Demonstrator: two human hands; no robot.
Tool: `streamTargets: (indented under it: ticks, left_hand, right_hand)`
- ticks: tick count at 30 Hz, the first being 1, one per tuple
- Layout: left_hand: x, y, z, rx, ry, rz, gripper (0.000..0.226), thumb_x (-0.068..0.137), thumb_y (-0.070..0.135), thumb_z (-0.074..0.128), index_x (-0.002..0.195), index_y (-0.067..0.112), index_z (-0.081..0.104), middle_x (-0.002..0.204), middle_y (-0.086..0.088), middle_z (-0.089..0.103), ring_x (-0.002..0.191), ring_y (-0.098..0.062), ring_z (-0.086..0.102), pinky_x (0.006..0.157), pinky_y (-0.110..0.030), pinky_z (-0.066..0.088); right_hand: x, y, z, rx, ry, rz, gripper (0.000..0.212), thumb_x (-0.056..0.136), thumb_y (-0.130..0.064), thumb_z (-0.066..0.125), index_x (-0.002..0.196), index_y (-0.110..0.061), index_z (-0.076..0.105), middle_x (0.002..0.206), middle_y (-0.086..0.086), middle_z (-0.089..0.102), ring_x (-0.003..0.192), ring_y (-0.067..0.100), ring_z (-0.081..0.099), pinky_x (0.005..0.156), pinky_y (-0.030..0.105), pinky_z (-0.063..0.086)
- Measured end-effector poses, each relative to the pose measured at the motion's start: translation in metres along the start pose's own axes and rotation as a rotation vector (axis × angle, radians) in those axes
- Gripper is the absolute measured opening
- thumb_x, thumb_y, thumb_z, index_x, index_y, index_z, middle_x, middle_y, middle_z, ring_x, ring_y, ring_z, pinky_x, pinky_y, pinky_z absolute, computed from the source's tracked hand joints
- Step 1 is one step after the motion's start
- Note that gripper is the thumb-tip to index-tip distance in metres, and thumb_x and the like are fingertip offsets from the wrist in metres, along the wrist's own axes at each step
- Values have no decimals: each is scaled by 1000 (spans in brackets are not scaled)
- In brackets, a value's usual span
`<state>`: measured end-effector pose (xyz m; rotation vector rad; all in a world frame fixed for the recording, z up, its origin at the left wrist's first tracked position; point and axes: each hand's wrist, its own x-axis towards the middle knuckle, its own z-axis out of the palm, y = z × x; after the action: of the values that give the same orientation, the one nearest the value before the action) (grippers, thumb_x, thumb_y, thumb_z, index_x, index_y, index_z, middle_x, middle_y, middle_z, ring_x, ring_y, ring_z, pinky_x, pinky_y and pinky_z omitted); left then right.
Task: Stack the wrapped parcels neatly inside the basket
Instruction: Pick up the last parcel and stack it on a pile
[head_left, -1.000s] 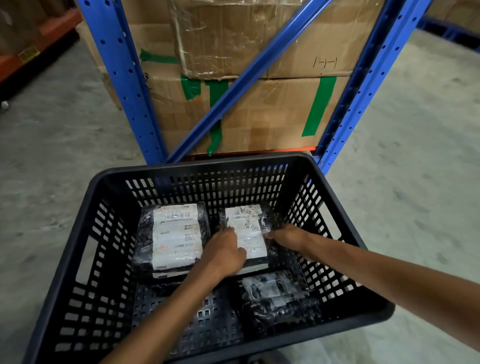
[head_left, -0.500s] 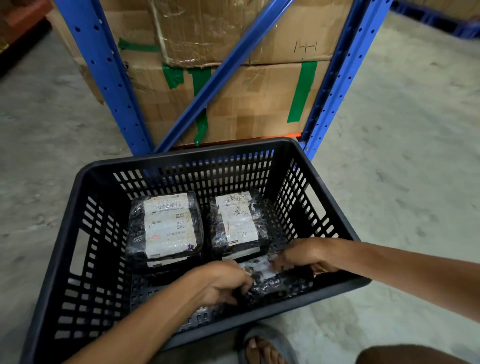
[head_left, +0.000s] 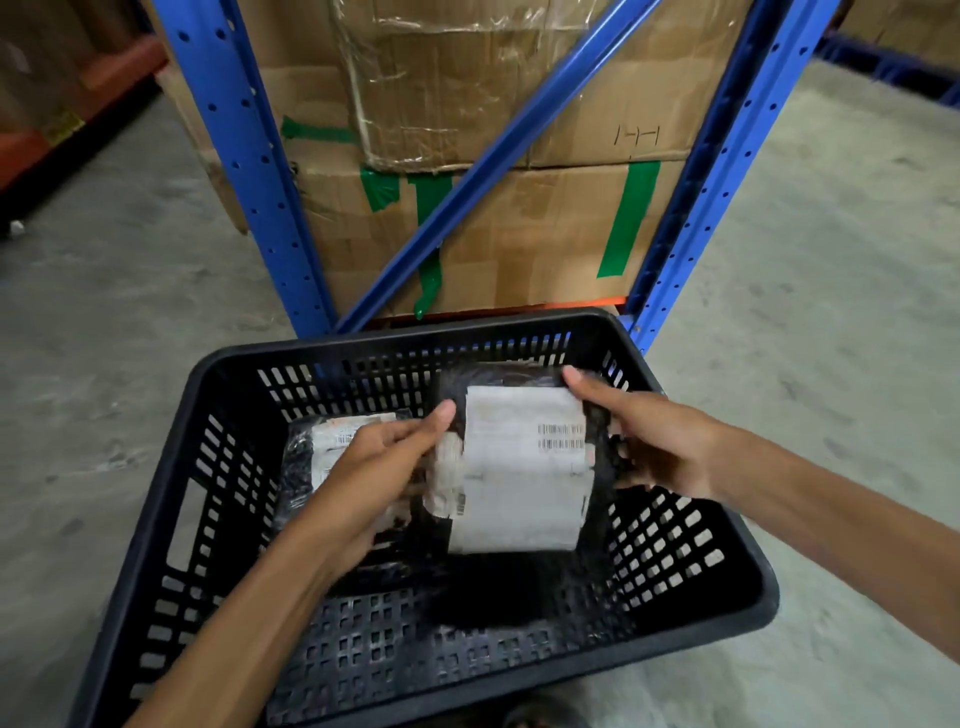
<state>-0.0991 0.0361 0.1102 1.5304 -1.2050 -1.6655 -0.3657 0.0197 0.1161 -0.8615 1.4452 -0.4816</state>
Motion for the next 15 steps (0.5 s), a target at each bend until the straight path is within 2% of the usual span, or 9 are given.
streamTargets:
  ticks: [2,4,6,7,10,13,14,15]
  left_hand:
    - [19,3,13,-32,131,-59,58,83,57,62,96,2,74,92,-12,78,77,-20,69,70,-29,51]
    - [33,3,24,-43,220,-68,46,86,45,65,92,0,72,97,-13,77,84,-23,71,79,-34,54]
    - [44,0,30,-21,253,-37,28,84,29,73,99,5,74,101,-13,77,92,-25,73,90,-38,57]
    - [49,-2,32,-3,255,-36,28,82,24,75,104,6,73,103,-12,76,95,-26,72,93,-42,56]
    - [65,-7,30,112,279,-31,36,81,26,76,112,9,69,108,-9,74,98,-26,71,94,-44,56]
    - [78,-12,29,364,276,-29,39,85,29,69,118,11,64,116,-7,70,106,-26,66,95,-38,54]
    - [82,-15,31,483,249,-41,44,85,28,67,125,10,60,121,-8,68,110,-27,64,96,-37,53]
    - [84,-16,35,603,202,-78,54,86,25,65,135,7,51,128,-11,64,117,-29,60,99,-36,51]
  right_hand:
    - [17,-7,13,161,44,63,55,61,-70,79,95,-27,83,101,0,83,93,20,79,88,39,59]
    - [32,-10,22,196,67,61,52,68,-48,86,108,-15,80,107,8,81,99,27,77,94,45,58]
    - [45,-8,26,172,142,11,55,69,-25,90,117,-5,73,111,15,79,102,32,76,95,51,57]
    - [50,-7,27,159,173,-13,56,68,-21,91,117,-3,71,110,16,79,101,33,76,95,52,57]
    - [70,2,27,178,200,-72,54,67,-25,92,114,-6,71,102,11,81,95,29,78,88,48,61]
    - [85,14,34,87,238,-102,42,72,-37,88,103,-20,67,100,0,78,91,20,77,79,34,64]
    - [89,19,39,-9,238,-92,41,76,-42,83,106,-22,66,107,-1,76,96,20,75,83,35,62]
    - [92,24,44,-132,246,-50,49,79,-48,78,118,-22,64,120,3,72,108,23,71,93,38,59]
